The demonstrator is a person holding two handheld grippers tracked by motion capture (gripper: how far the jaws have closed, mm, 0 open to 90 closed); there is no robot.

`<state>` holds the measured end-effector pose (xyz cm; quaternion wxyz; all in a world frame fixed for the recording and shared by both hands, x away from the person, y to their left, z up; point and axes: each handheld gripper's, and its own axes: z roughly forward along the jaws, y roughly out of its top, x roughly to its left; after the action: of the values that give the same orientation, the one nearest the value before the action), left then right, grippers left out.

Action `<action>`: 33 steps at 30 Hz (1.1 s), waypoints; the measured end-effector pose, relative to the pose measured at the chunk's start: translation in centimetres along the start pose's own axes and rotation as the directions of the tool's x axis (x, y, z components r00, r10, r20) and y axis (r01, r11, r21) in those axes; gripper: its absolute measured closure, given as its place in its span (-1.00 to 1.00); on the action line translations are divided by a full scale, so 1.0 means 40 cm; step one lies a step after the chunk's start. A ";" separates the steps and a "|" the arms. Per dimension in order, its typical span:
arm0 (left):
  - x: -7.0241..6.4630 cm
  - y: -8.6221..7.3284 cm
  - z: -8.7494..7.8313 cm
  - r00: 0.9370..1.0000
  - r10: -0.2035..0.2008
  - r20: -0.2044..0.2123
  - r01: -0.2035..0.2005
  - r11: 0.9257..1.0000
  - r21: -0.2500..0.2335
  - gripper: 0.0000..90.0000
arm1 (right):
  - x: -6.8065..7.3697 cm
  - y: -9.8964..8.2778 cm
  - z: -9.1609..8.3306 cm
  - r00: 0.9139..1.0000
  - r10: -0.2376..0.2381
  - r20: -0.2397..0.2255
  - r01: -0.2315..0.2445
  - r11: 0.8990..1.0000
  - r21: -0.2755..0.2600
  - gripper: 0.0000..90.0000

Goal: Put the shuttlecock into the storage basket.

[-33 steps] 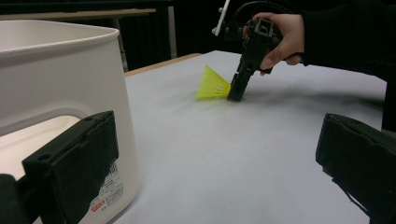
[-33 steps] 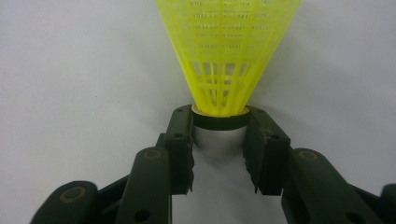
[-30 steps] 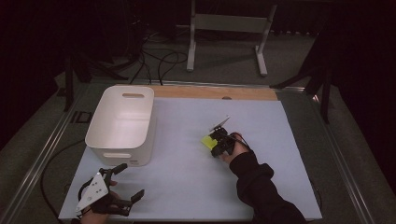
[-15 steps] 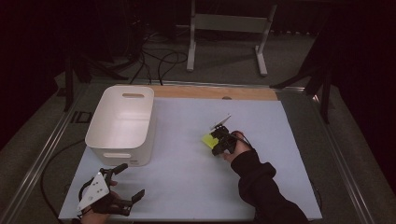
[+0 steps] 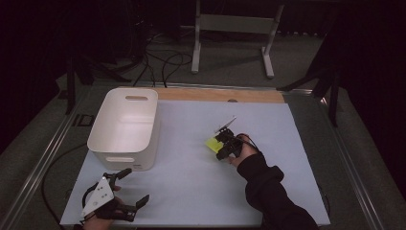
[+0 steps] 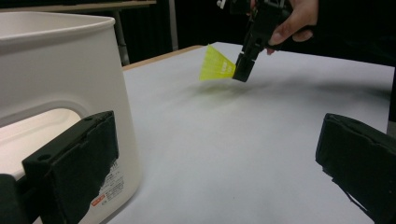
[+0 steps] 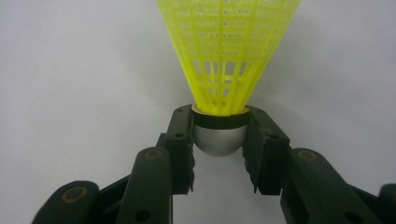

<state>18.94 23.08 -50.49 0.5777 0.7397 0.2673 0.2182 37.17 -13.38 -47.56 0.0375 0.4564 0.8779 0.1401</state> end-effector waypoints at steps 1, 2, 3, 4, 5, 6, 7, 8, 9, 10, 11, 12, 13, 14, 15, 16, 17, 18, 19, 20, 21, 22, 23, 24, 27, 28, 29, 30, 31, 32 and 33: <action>0.001 0.000 0.000 1.000 -0.001 0.000 0.001 1.000 0.003 -1.00 | 0.002 0.001 -0.003 1.000 -0.003 -0.002 0.003 1.000 -0.003 0.44; 0.001 -0.001 0.001 1.000 0.001 -0.001 -0.001 1.000 0.008 -1.00 | 0.004 0.003 -0.007 1.000 -0.003 -0.003 0.003 1.000 -0.006 0.44; 0.001 -0.001 0.001 1.000 0.000 0.000 0.000 1.000 0.010 -1.00 | 0.005 0.005 -0.011 1.000 -0.008 -0.003 0.008 1.000 -0.009 0.44; 0.001 -0.001 0.001 1.000 0.000 0.000 0.000 1.000 0.010 -1.00 | 0.006 0.007 -0.016 1.000 -0.011 -0.004 0.011 1.000 -0.014 0.44; 0.001 -0.001 0.001 1.000 -0.003 0.002 0.003 1.000 0.012 -1.00 | 0.007 0.008 -0.019 1.000 -0.011 -0.006 0.011 1.000 -0.016 0.44; 0.001 -0.001 0.001 1.000 -0.005 0.003 0.005 1.000 0.011 -1.00 | 0.008 0.010 -0.023 1.000 -0.014 -0.007 0.014 1.000 -0.017 0.44; 0.002 -0.001 0.001 1.000 -0.007 0.003 0.007 1.000 0.010 -1.00 | 0.009 0.011 -0.027 1.000 -0.018 -0.009 0.018 1.000 -0.021 0.44; 0.003 -0.001 0.000 1.000 -0.010 0.005 0.010 1.000 0.009 -1.00 | 0.010 0.012 -0.031 1.000 -0.016 -0.012 0.016 1.000 -0.023 0.44; 0.003 -0.001 0.000 1.000 -0.010 0.005 0.010 1.000 0.009 -1.00 | 0.010 0.012 -0.031 1.000 -0.016 -0.012 0.016 1.000 -0.023 0.44; 0.003 -0.001 0.000 1.000 -0.017 0.005 0.017 1.000 0.006 -1.00 | 0.011 0.013 -0.034 1.000 -0.020 -0.015 0.019 1.000 -0.024 0.44; 0.005 -0.001 -0.002 1.000 -0.022 0.004 0.022 1.000 0.002 -1.00 | 0.011 0.014 -0.039 1.000 -0.022 -0.015 0.022 0.999 -0.030 0.44; 0.005 -0.001 -0.003 1.000 -0.023 0.006 0.023 1.000 0.000 -1.00 | 0.011 0.015 -0.041 1.000 -0.022 -0.015 0.021 0.999 -0.030 0.44; 0.006 0.000 -0.003 1.000 -0.023 0.005 0.023 1.000 0.000 -1.00 | 0.011 0.015 -0.044 1.000 -0.023 -0.015 0.022 0.999 -0.031 0.44; 0.005 -0.001 -0.003 1.000 -0.022 0.004 0.022 1.000 0.001 -1.00 | 0.011 0.015 -0.046 1.000 -0.025 -0.013 0.024 0.999 -0.035 0.44; 0.005 -0.001 -0.002 1.000 -0.022 0.005 0.022 1.000 0.002 -1.00 | 0.011 0.016 -0.049 1.000 -0.027 -0.013 0.026 0.999 -0.035 0.44; 0.005 -0.001 -0.002 1.000 -0.022 0.005 0.022 1.000 0.002 -1.00 | 0.011 0.016 -0.049 1.000 -0.027 -0.013 0.026 0.999 -0.035 0.44; 0.004 -0.001 -0.001 1.000 -0.019 0.005 0.019 1.000 0.006 -1.00 | 0.010 0.017 -0.056 0.999 -0.032 -0.013 0.031 0.999 -0.037 0.44; 0.004 -0.001 -0.001 1.000 -0.019 0.005 0.019 1.000 0.006 -1.00 | 0.011 0.018 -0.058 0.999 -0.031 -0.014 0.030 0.999 -0.036 0.44; 0.004 -0.001 -0.001 1.000 -0.020 0.006 0.020 1.000 0.006 -1.00 | 0.011 0.019 -0.061 0.999 -0.035 -0.014 0.034 0.999 -0.036 0.44; 0.004 -0.001 -0.001 1.000 -0.020 0.005 0.020 1.000 0.005 -1.00 | 0.012 0.020 -0.064 0.999 -0.037 -0.016 0.037 0.999 -0.038 0.44; 0.004 -0.001 -0.001 1.000 -0.021 0.005 0.021 1.000 0.005 -1.00 | 0.012 0.022 -0.067 0.999 -0.041 -0.016 0.040 0.998 -0.038 0.44; 0.004 -0.001 -0.001 1.000 -0.022 0.006 0.022 1.000 0.005 -1.00 | 0.013 0.023 -0.070 0.999 -0.047 -0.014 0.047 0.998 -0.038 0.44; 0.004 -0.001 -0.001 1.000 -0.022 0.006 0.022 1.000 0.005 -1.00 | 0.013 0.023 -0.070 0.999 -0.047 -0.014 0.047 0.998 -0.038 0.44; 0.004 -0.001 0.000 1.000 -0.021 0.004 0.021 1.000 0.006 -1.00 | 0.015 0.026 -0.075 0.998 -0.057 -0.009 0.056 0.998 -0.037 0.44; 0.004 -0.001 0.001 1.000 -0.018 0.006 0.017 1.000 0.010 -1.00 | 0.019 0.032 -0.084 0.998 -0.065 -0.008 0.065 0.997 -0.042 0.44; 0.004 -0.001 0.001 1.000 -0.019 0.007 0.019 1.000 0.009 -1.00 | 0.020 0.035 -0.087 0.998 -0.070 -0.008 0.069 0.997 -0.041 0.44; 0.004 -0.001 0.001 1.000 -0.019 0.006 0.019 1.000 0.008 -1.00 | 0.021 0.038 -0.091 0.997 -0.077 -0.007 0.077 0.996 -0.043 0.44; 0.004 -0.001 0.001 1.000 -0.019 0.006 0.019 1.000 0.008 -1.00 | 0.021 0.038 -0.091 0.997 -0.077 -0.007 0.077 0.996 -0.043 0.44; 0.004 -0.001 0.001 1.000 -0.021 0.005 0.021 1.000 0.006 -1.00 | 0.027 0.044 -0.099 0.996 -0.084 -0.013 0.083 0.996 -0.045 0.44; 0.004 -0.001 0.001 1.000 -0.021 0.005 0.021 1.000 0.006 -1.00 | 0.029 0.046 -0.101 0.996 -0.091 -0.010 0.091 0.995 -0.047 0.44; 0.004 -0.001 0.000 1.000 -0.019 0.006 0.019 1.000 0.008 -1.00 | 0.032 0.048 -0.105 0.995 -0.094 -0.010 0.094 0.994 -0.050 0.44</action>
<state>19.06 23.19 -50.51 0.5777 0.7399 0.2737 0.2095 37.14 -12.16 -42.93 0.0498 0.4126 0.8949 0.1625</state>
